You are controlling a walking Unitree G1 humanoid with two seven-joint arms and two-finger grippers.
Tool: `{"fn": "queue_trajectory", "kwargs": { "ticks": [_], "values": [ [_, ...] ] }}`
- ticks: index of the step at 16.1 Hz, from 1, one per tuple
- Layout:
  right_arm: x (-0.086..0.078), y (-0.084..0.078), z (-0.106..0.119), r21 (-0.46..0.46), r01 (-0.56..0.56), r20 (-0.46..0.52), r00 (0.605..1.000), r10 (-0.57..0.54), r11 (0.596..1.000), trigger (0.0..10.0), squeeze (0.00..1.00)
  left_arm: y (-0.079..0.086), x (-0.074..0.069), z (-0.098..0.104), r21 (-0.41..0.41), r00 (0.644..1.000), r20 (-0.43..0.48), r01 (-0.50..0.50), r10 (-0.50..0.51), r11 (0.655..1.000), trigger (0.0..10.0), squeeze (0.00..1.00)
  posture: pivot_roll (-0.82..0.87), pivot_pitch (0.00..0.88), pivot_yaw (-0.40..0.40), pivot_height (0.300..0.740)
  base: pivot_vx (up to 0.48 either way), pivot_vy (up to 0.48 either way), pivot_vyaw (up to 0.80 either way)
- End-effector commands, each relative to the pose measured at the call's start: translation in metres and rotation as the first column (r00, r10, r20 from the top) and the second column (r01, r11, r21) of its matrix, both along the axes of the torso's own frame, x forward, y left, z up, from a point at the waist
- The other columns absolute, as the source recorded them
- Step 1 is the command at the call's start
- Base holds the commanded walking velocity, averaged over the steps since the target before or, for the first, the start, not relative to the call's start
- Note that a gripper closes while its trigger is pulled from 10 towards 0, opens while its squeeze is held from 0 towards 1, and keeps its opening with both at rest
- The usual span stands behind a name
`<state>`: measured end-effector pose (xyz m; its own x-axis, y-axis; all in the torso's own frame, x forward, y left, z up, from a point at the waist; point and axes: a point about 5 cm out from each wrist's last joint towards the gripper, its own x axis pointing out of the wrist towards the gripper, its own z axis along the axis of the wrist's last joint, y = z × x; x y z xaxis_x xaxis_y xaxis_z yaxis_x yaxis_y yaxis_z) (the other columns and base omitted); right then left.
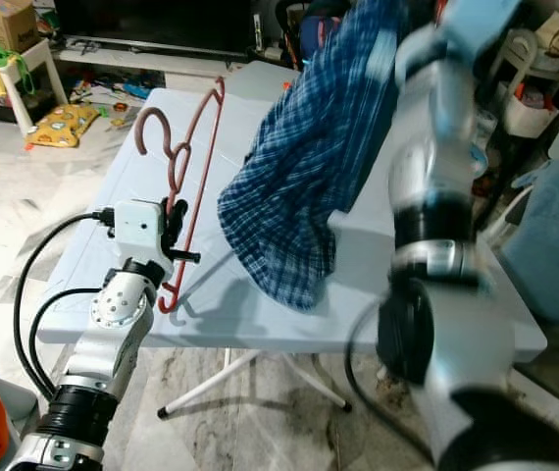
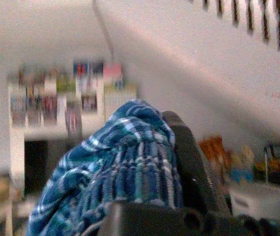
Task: Hang hanger
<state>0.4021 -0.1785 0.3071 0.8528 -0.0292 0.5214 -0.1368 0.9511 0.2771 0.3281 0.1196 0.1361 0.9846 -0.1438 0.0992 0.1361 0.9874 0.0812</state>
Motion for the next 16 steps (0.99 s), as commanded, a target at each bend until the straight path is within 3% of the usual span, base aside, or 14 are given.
{"fn": "queue_trajectory", "kwargs": {
  "ticks": [1,2,3,5,7,11,16],
  "values": [
    [0.001,0.003,-0.038,-0.070,-0.035,-0.132,0.991,0.025,0.997,10.0,0.00,0.001,-0.006,-0.030,0.027,0.989,-0.146,0.002,0.002,1.000,10.0,0.00,0.19,0.000,-0.103,0.740,0.000,0.000,0.00],
    [-0.004,0.008,-0.079,-0.179,-0.069,-0.264,0.964,0.020,0.981,10.0,1.00,-0.001,-0.006,-0.030,0.025,0.989,-0.148,0.009,-0.005,1.000,10.0,0.00,0.18,0.000,-0.097,0.740,0.000,0.000,0.00],
    [-0.008,0.011,-0.100,-0.230,-0.106,-0.333,0.943,0.024,0.967,10.0,1.00,-0.002,-0.006,-0.031,0.023,0.989,-0.150,0.014,-0.010,1.000,10.0,0.00,0.18,0.000,-0.095,0.740,0.000,0.000,0.00],
    [-0.032,0.009,-0.166,-0.396,-0.220,-0.522,0.853,-0.021,0.891,10.0,1.00,-0.006,-0.007,-0.032,0.019,0.986,-0.163,0.035,-0.032,0.999,10.0,0.00,0.15,0.000,-0.080,0.740,0.000,0.000,0.00],
    [-0.053,-0.004,-0.200,-0.442,-0.276,-0.619,0.782,-0.068,0.854,10.0,1.00,-0.009,-0.007,-0.034,0.016,0.983,-0.174,0.053,-0.050,0.998,10.0,0.00,0.14,0.000,-0.073,0.740,0.000,0.000,0.00],
    [-0.070,-0.030,-0.208,-0.481,-0.223,-0.637,0.753,-0.164,0.848,10.0,1.00,-0.011,-0.006,-0.033,0.015,0.982,-0.177,0.072,-0.068,0.997,10.0,0.00,0.13,0.000,-0.057,0.740,0.000,0.000,0.00],
    [-0.095,-0.044,-0.212,-0.516,-0.362,-0.693,0.709,-0.130,0.776,10.0,1.00,-0.013,-0.005,-0.033,0.014,0.981,-0.179,0.084,-0.080,0.996,10.0,0.00,0.12,0.000,-0.049,0.740,0.000,0.000,0.00]
  ]
}}
